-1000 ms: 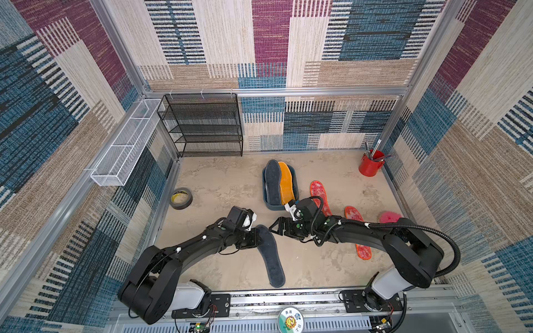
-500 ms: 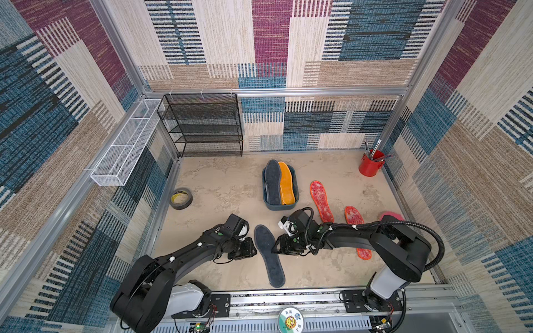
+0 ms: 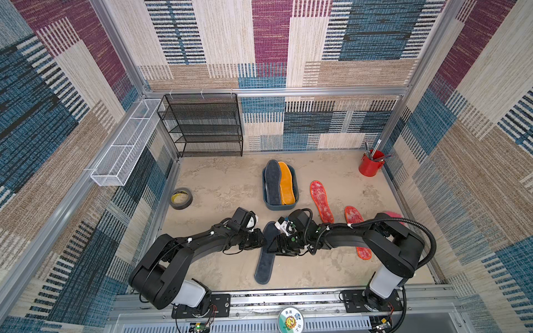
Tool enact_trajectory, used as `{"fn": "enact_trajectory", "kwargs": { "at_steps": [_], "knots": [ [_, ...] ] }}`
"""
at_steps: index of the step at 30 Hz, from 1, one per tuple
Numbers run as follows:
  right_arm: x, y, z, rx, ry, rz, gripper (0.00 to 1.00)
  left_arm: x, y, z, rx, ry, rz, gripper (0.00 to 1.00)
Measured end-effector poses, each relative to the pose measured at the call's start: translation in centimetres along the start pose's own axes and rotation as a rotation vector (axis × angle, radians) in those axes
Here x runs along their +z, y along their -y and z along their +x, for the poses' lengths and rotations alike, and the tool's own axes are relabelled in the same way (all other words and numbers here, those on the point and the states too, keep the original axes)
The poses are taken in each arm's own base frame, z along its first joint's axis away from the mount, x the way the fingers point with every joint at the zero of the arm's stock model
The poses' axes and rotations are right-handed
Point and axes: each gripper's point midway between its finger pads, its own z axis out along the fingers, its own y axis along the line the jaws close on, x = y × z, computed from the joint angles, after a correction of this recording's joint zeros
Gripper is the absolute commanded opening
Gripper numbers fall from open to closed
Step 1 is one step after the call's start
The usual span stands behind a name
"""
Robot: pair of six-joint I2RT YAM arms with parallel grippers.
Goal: Put the insoles into the storage box
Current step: Pick up the insole from the center of the board.
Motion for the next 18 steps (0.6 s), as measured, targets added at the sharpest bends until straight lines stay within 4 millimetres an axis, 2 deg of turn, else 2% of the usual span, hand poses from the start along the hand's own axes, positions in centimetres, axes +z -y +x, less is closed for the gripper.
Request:
{"fn": "enact_trajectory", "kwargs": {
  "at_steps": [2, 7, 11, 16, 17, 18],
  "knots": [
    [-0.2, 0.1, 0.1, 0.017, 0.012, -0.002, 0.59, 0.1, 0.2, -0.2, 0.003, 0.008, 0.008, 0.27],
    [-1.1, 0.9, -0.8, 0.063, 0.092, 0.043, 0.42, 0.0, 0.4, -0.2, 0.010, 0.019, 0.023, 0.25],
    [-2.1, 1.2, -2.1, 0.086, 0.165, 0.056, 0.40, 0.0, 0.4, 0.0, 0.007, 0.012, 0.029, 0.25],
    [-1.9, 2.1, -2.7, 0.123, 0.182, 0.076, 0.40, 0.3, 1.0, 0.4, 0.001, -0.010, 0.078, 0.24],
    [-1.8, 2.3, -2.7, 0.127, 0.178, 0.079, 0.39, 0.4, 1.1, 0.5, 0.000, -0.014, 0.086, 0.23],
    [-1.7, 2.2, -2.8, 0.127, 0.179, 0.075, 0.33, 0.5, 1.2, 0.5, 0.000, -0.018, 0.094, 0.23]
  ]
}}
